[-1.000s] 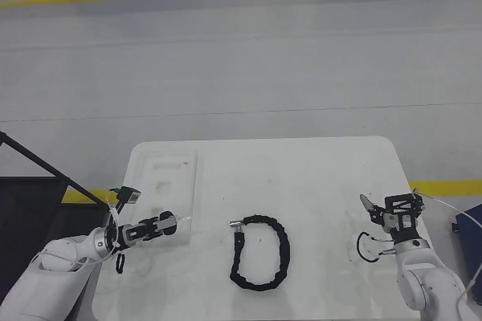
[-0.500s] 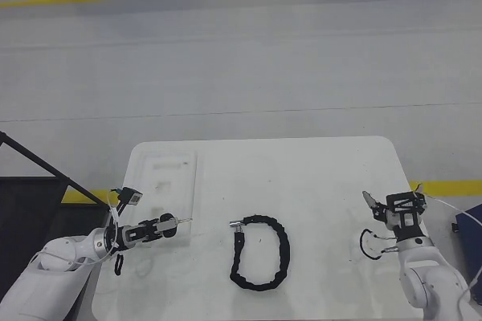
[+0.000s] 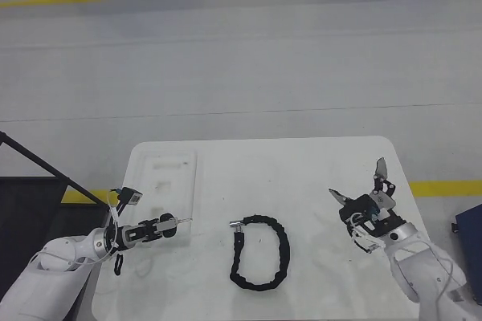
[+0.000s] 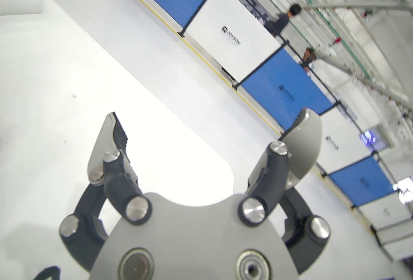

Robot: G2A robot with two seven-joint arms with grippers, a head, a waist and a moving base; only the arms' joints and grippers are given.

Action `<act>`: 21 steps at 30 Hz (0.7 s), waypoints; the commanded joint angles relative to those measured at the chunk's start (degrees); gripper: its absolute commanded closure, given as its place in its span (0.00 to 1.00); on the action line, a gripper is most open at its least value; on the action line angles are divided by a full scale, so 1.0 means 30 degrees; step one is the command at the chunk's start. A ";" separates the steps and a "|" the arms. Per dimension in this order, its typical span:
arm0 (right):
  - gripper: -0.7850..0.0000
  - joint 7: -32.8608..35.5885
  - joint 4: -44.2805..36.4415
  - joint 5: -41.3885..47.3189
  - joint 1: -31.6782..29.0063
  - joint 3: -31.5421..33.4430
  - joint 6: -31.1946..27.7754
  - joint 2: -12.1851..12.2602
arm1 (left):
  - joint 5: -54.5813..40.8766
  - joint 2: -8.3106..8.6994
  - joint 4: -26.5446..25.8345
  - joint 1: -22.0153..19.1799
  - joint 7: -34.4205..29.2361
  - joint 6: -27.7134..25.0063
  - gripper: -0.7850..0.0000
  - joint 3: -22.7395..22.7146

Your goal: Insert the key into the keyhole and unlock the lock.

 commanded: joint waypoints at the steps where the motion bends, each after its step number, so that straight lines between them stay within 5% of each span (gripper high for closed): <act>1: 0.00 -0.0129 -0.0305 -0.1569 0.0157 -0.0569 -0.0689 0.0053 | 0.0000 0.0000 0.0000 0.0000 0.0000 0.0000 1.00 0.0000; 14: 0.00 0.1813 0.0195 -0.6360 0.3442 -0.6386 -0.4413 -0.0207 | 0.0000 0.0000 0.0000 0.0000 0.0000 0.0000 1.00 0.0000; 21: 0.00 0.1728 0.0184 -0.6913 0.3690 -0.6615 -0.4420 -0.0204 | 0.0000 0.0000 0.0000 0.0000 0.0000 0.0000 1.00 0.0000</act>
